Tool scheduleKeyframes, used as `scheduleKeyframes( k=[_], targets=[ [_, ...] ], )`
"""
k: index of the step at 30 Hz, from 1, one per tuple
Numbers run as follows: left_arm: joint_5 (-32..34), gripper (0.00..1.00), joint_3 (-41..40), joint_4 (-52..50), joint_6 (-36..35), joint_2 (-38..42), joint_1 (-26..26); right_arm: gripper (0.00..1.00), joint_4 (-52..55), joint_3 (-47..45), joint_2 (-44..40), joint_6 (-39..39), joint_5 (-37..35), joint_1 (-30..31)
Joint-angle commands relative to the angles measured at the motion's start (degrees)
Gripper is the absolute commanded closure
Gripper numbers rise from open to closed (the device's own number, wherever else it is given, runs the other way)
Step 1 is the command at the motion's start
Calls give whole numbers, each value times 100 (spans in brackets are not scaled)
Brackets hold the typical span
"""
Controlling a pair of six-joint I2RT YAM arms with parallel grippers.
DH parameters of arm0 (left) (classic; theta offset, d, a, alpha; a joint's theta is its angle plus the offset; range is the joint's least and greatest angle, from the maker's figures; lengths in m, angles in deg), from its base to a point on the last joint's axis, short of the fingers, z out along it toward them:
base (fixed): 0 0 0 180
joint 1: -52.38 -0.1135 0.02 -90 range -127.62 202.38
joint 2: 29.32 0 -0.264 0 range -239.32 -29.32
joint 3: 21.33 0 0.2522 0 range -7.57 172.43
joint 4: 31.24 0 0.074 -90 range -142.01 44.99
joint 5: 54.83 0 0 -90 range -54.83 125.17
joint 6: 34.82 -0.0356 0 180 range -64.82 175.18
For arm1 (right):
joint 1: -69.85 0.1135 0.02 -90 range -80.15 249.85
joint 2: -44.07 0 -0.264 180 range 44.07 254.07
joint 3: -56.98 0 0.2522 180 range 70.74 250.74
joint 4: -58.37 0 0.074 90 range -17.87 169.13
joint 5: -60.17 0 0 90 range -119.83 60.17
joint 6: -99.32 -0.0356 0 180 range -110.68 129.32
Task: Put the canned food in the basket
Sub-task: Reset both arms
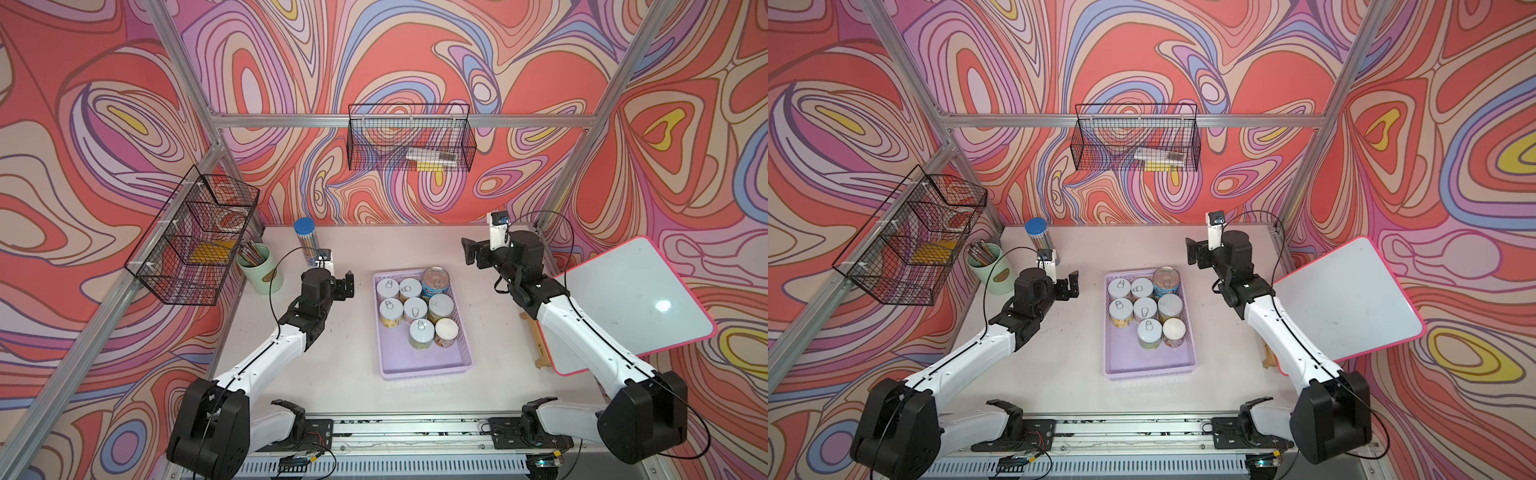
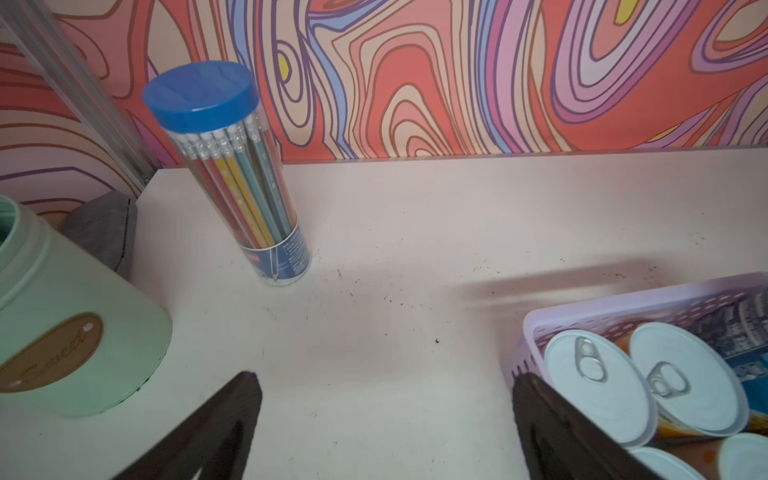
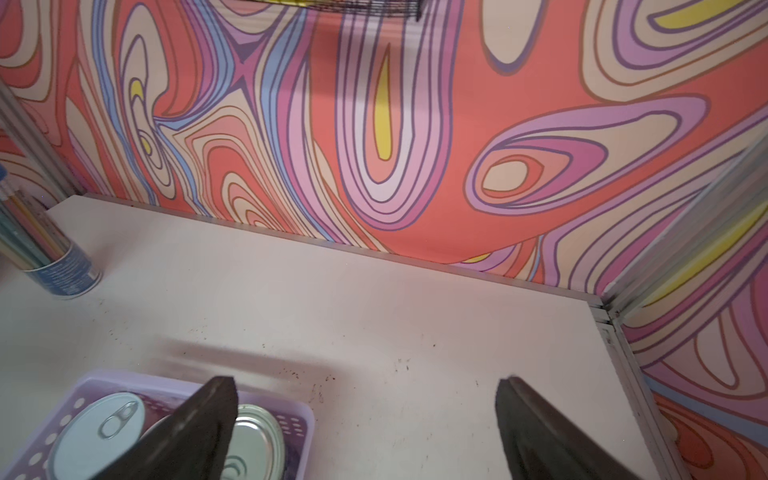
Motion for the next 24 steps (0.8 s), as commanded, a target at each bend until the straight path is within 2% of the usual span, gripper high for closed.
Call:
scheduleKeyframes(
  k=[1,8,14,24],
  targets=[
    [164,1,-275,516,-341,225,-181,2,-573,-312,88,-229,123,-366],
    [495,1,-704,778,-676,314,-392,2,-1521,-1008,321,-364,-454,-857],
    [447,1,-1155,1173,-779,-1,-661,2,-1974,-1583,583,-429,-508,-1130],
    [-273,1,-1364,2083,-941,-737,-1034,2,-3225,-2632,1101,-507,-341,-1185]
  ],
)
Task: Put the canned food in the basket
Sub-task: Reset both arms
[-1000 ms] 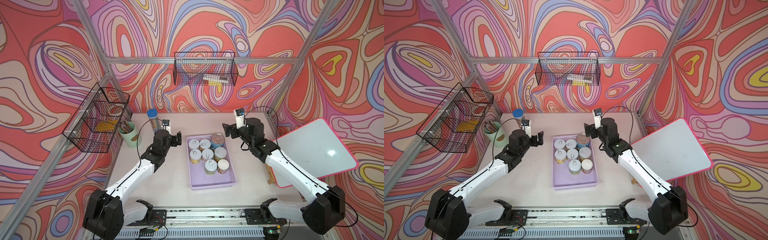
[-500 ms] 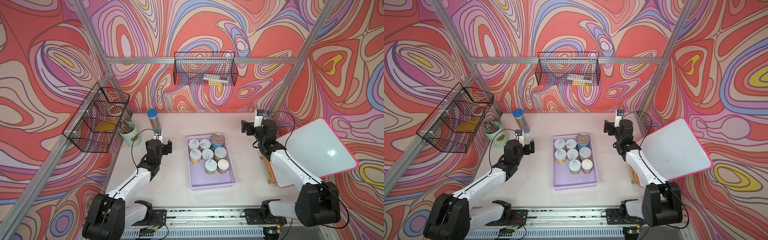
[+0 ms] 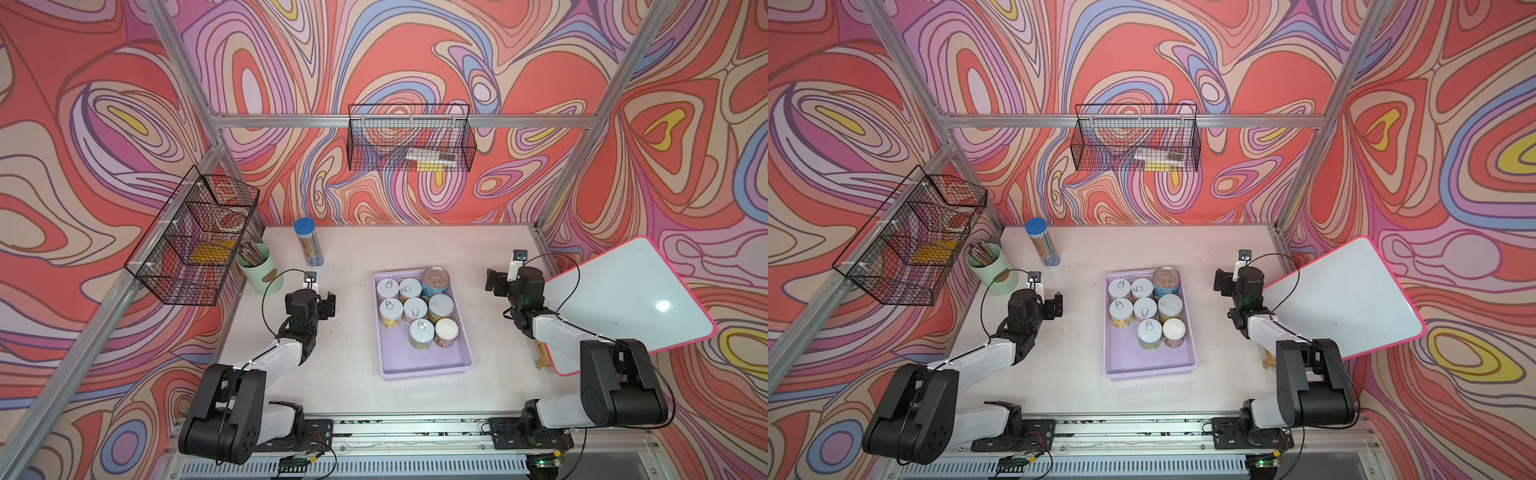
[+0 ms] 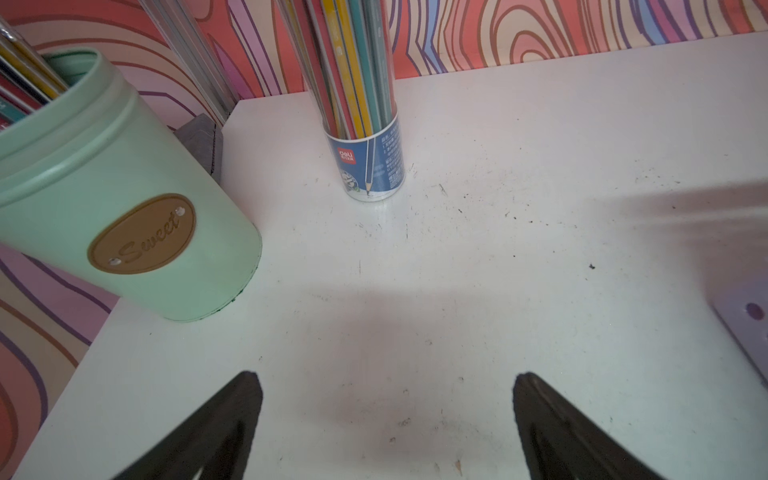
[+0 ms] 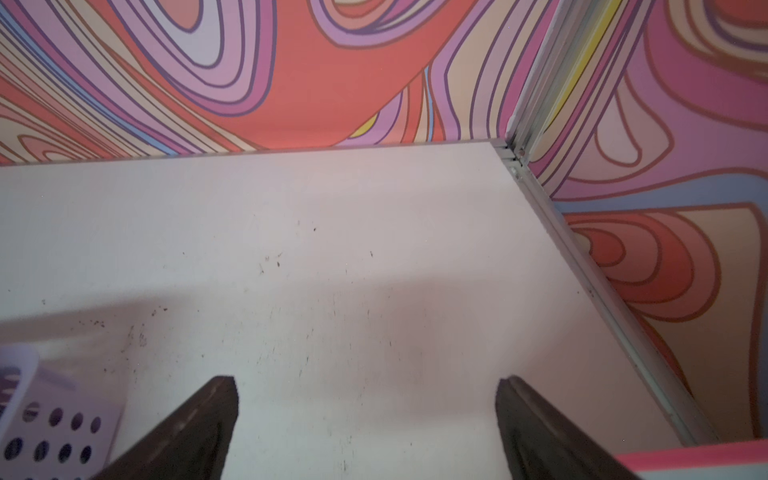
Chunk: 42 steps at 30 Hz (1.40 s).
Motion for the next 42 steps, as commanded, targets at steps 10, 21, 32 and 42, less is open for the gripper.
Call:
scheduleKeyframes(
  k=[10,21,32,42],
  targets=[
    [-1444,1,-155,1535,-71,-746,-756,2,-1875,-410,738,-45,254,-25],
    [-1289,1,-220,2063,8,-1266,-777,2,-3286,-902,1341,20,317,-23],
    [-1168,1,-208,2062,59,-1263,-768,2,-3019,-704,1403,-4,256,-29],
    [-1175,1,-204,2053,58,-1263,-768,2,-3025,-718,1391,-1,242,-30]
  ],
)
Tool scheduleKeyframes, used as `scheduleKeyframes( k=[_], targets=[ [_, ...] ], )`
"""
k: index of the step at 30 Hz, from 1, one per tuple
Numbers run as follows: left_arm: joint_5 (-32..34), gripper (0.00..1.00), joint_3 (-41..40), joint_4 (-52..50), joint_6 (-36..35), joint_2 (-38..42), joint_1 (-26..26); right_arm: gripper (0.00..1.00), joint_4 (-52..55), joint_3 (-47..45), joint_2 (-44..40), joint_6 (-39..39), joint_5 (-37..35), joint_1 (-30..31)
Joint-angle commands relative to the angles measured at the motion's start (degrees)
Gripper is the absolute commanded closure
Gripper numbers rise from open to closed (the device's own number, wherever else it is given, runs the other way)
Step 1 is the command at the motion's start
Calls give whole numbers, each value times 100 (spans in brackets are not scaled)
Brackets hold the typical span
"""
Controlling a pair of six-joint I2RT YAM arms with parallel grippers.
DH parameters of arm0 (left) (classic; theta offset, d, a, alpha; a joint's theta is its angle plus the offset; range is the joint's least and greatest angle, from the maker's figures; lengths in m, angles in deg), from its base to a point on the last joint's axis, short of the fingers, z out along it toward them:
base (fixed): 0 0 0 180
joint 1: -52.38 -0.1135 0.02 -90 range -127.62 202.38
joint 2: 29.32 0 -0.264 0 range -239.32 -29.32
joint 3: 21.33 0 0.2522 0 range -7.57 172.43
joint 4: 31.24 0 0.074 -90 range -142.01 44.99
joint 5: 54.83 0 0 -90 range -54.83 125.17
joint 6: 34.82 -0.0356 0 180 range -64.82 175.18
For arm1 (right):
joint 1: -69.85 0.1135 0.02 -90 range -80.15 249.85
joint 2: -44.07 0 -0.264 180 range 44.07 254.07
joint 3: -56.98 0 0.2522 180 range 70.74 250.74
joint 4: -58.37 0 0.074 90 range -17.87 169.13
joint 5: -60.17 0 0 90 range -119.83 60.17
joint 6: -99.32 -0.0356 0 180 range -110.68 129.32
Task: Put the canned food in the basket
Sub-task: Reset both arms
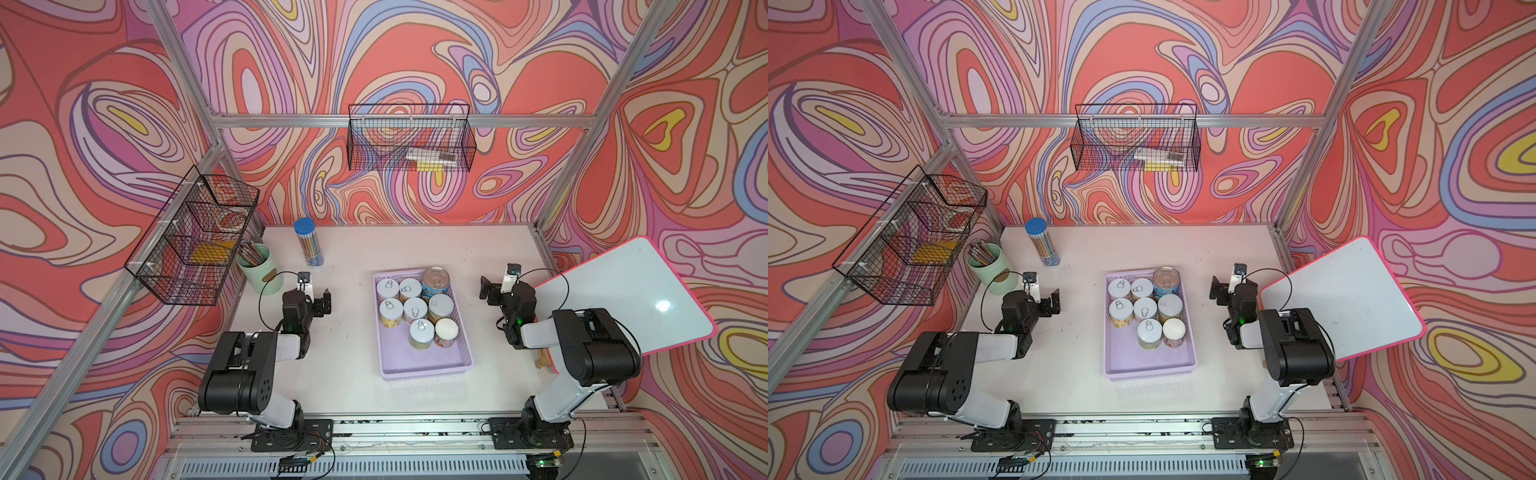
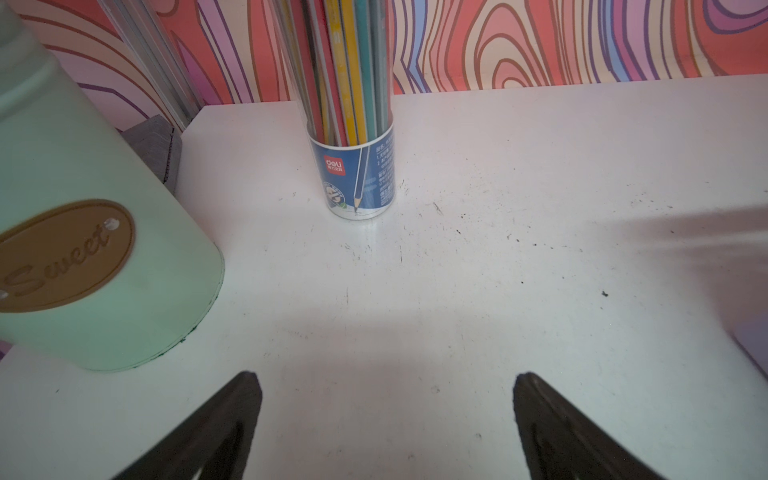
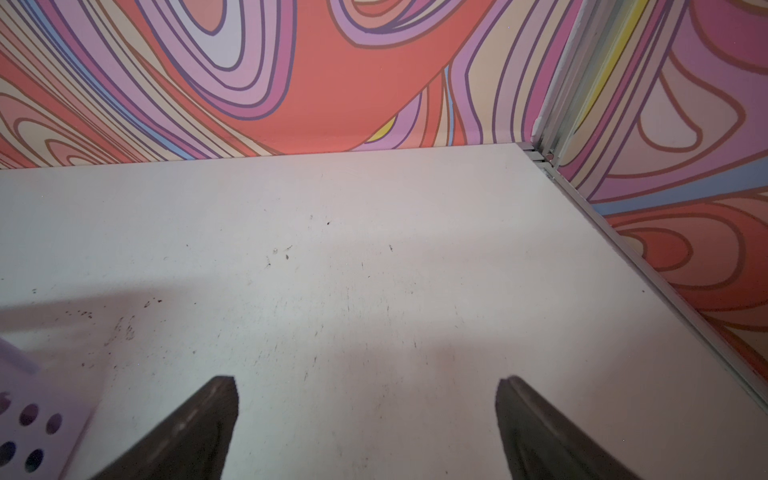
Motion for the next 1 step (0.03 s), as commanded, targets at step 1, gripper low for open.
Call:
scheduleKeyframes(
  k=[1],
  targets=[
    [25,1,-11,158,75,-37,-34,2,-92,42,55,4,31,-21]
  ],
)
